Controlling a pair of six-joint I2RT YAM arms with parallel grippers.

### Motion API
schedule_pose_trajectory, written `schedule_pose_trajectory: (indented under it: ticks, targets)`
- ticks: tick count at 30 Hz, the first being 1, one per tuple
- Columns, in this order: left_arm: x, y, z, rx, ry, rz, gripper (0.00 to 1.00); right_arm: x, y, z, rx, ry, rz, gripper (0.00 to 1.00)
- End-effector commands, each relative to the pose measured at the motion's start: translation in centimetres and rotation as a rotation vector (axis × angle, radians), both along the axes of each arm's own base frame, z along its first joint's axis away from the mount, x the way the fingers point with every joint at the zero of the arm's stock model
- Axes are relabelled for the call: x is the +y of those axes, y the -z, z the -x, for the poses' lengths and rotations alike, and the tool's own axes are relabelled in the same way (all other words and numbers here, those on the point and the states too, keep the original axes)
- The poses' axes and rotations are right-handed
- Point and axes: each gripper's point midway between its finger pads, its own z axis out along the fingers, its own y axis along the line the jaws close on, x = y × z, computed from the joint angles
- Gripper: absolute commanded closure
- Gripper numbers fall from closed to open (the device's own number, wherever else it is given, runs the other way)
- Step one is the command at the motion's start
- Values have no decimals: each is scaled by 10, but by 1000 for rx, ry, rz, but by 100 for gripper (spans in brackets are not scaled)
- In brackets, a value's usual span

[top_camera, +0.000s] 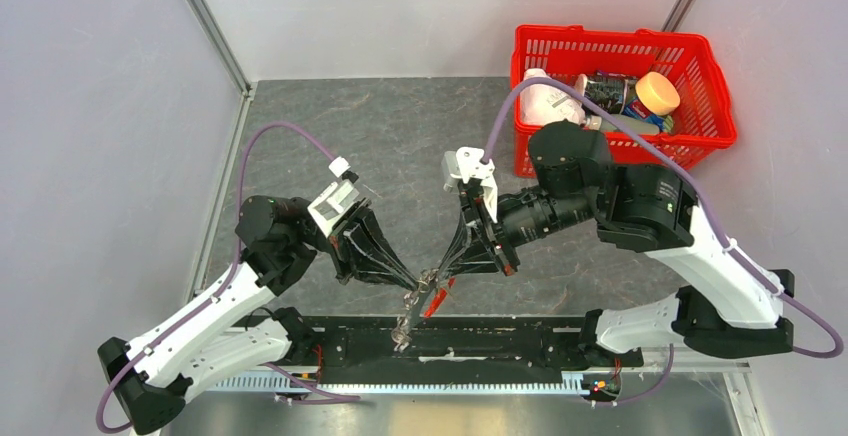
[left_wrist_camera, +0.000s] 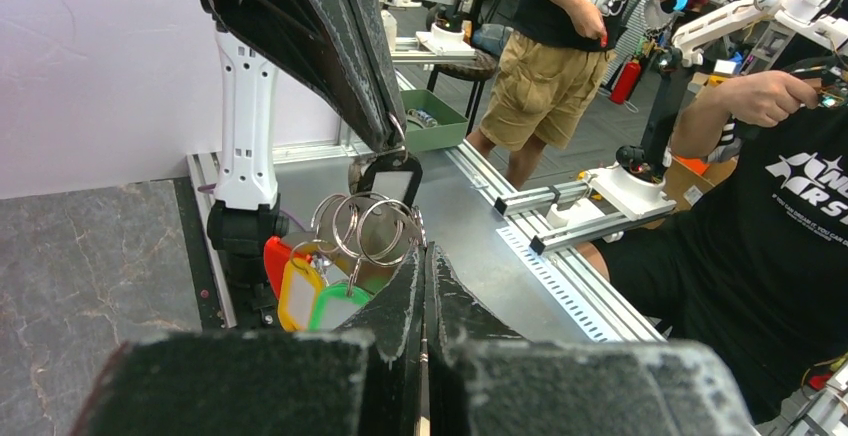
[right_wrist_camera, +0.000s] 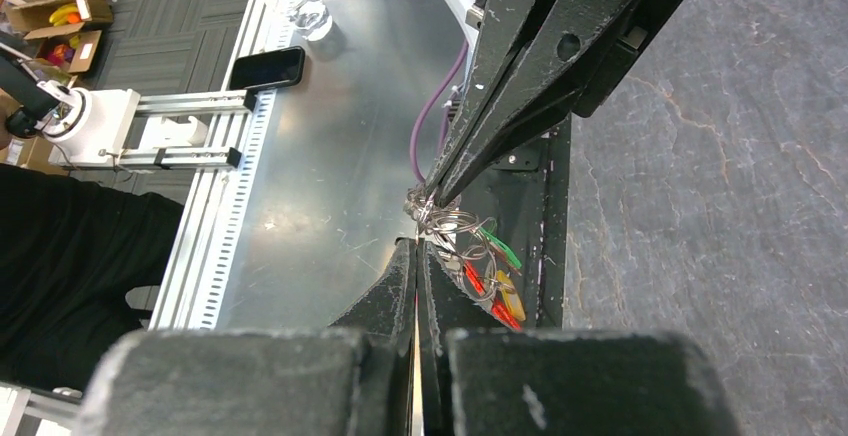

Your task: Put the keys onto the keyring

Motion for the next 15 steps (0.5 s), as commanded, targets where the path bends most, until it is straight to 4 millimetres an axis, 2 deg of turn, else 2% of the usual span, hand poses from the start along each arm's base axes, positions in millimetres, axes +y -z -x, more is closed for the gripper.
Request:
schedule_pose_trajectory:
  ticks: [1,15]
  targets:
    - [5,-20,7,-77,1,63,98,2,-9,5,5,-39,-30,100]
    - [10,-21,11,-97,3,72,98,12,8,4,16,-65,9,100]
